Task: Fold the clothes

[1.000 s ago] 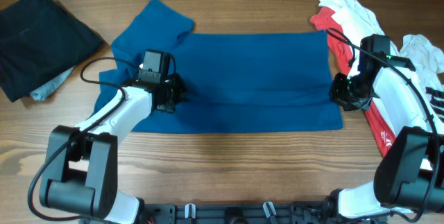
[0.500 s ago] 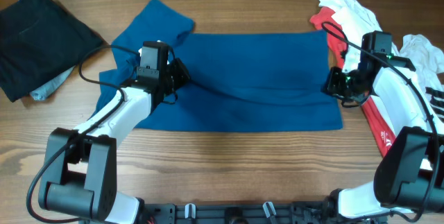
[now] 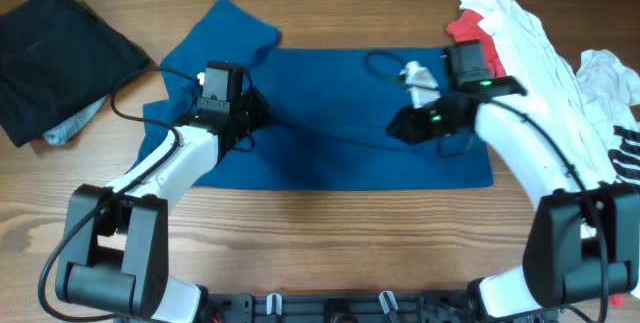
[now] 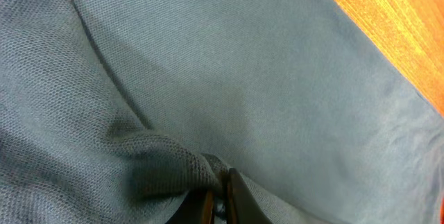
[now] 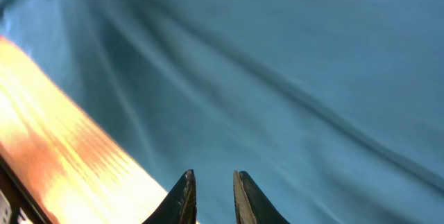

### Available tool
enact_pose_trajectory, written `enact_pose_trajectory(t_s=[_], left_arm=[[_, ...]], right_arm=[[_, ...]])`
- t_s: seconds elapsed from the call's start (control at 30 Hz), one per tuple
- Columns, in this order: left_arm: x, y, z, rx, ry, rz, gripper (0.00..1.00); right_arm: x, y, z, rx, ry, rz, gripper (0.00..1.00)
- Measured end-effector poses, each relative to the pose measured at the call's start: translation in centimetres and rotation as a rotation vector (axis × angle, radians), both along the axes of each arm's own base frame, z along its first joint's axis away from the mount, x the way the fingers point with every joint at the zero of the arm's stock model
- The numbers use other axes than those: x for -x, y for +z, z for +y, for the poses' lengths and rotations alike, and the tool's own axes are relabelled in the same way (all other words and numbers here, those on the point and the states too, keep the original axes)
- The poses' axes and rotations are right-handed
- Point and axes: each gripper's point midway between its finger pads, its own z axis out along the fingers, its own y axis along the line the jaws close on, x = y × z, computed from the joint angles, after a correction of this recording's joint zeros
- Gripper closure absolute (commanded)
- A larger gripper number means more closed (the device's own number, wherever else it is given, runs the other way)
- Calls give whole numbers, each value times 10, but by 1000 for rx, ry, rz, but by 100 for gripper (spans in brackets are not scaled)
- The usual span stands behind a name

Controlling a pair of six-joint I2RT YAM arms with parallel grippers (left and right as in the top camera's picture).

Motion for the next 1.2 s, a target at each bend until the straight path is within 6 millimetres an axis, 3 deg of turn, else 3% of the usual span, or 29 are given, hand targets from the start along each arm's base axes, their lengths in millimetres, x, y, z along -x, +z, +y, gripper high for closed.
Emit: enact_pose_trajectory(t_s=[0.23, 0.47, 0.67, 1.2], left_arm=[[3, -2, 1, -4, 0, 15, 92], [4, -3, 1, -5, 0, 21, 92], [4, -3, 1, -6, 0, 22, 92], [7, -5, 2, -9, 1, 35, 92]], right_arm=[[16, -22, 48, 20, 156, 3, 82], [35, -50, 71, 71, 248, 48, 82], [21, -70, 60, 197, 180, 19, 83], [-20, -75, 14, 448, -113, -85, 82]])
